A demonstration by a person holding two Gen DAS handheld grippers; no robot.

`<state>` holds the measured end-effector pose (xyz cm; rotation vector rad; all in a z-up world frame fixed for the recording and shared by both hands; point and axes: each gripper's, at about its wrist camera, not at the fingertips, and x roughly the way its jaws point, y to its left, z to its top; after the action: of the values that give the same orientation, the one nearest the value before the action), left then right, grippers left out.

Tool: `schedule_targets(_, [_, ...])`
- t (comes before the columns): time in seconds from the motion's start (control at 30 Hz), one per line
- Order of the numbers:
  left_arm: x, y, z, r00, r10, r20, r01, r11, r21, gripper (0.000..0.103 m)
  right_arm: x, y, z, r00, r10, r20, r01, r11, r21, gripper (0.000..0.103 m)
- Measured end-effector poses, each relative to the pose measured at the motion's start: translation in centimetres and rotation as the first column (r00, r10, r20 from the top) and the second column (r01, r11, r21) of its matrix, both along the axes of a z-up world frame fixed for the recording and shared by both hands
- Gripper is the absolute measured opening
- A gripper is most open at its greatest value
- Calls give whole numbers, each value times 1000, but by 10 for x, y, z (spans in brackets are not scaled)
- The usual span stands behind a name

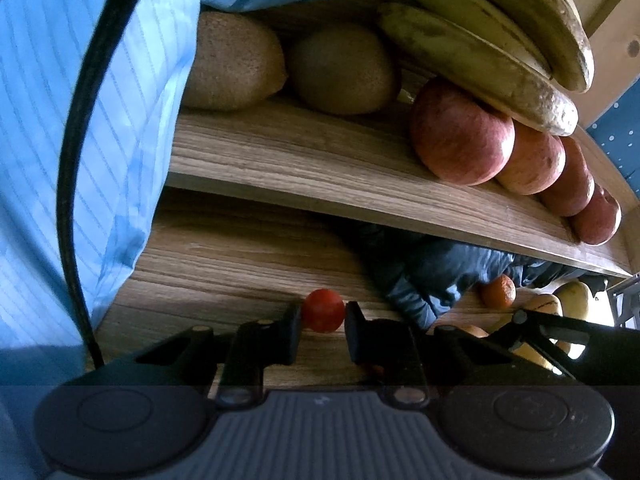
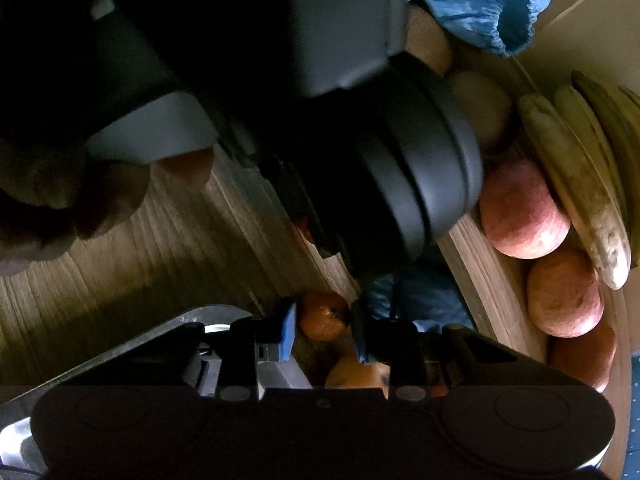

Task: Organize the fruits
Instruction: 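Close the left tool on the cherry tomato while the right tool grasps the small orange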

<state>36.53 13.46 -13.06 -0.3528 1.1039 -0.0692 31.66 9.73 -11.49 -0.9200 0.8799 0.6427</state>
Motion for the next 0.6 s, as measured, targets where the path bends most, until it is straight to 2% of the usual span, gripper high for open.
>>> schedule_targets(0.17, [-4,0,5,1000,0,7,0,1000,14,24,1,-14,7,1000,-21,13,20,998,54,30])
schedule_targets(0.6, [-36,-26,34,998,-28,48,25,998,63,24,-46,-53,45,988,-129,89,114,981,159,30])
